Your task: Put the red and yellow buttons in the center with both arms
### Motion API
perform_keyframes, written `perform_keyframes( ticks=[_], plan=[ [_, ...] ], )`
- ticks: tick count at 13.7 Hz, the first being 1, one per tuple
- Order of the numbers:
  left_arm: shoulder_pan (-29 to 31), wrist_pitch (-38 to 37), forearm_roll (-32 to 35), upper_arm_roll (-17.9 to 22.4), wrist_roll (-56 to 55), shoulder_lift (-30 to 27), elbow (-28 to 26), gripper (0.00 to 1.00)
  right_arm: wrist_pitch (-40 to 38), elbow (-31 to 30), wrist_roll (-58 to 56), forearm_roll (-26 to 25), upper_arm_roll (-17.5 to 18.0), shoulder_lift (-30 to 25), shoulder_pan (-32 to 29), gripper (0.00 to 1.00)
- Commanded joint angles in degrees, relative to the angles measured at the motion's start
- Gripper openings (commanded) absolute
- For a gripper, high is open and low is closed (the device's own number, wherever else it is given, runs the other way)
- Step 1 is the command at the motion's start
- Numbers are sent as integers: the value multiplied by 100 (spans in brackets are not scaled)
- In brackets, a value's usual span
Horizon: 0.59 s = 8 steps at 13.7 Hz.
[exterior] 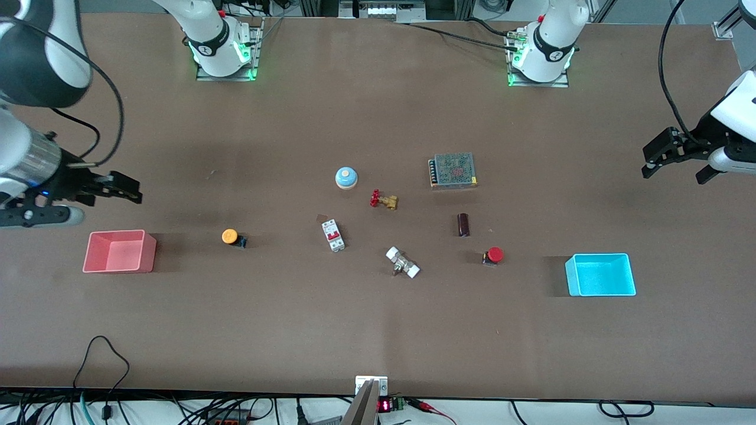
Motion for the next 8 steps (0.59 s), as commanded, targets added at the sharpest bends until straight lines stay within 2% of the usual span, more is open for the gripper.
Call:
perform_keyframes(
  ticks=[1,2,4,7,8],
  plan=[
    [71,-186,-23,-66,-51,-117,27,100,-883,646,-30,-26,-346,93,-20,100],
    [71,-335,-23,-58,-52,-90,167,100,-955,691,-39,-95,-451,67,7,100],
    [71,-371,-23,-58,-61,-90,274,100,-860,691,-118,-315,-392,14,-89,100],
    [80,-371,-67,-14,-61,-81,475,100,-972,630,-100,-246,126,-144,-555,100],
    [88,-450,-76,4,-43,-73,563,100,-1008,551,-100,-211,119,-188,-547,100]
  ],
)
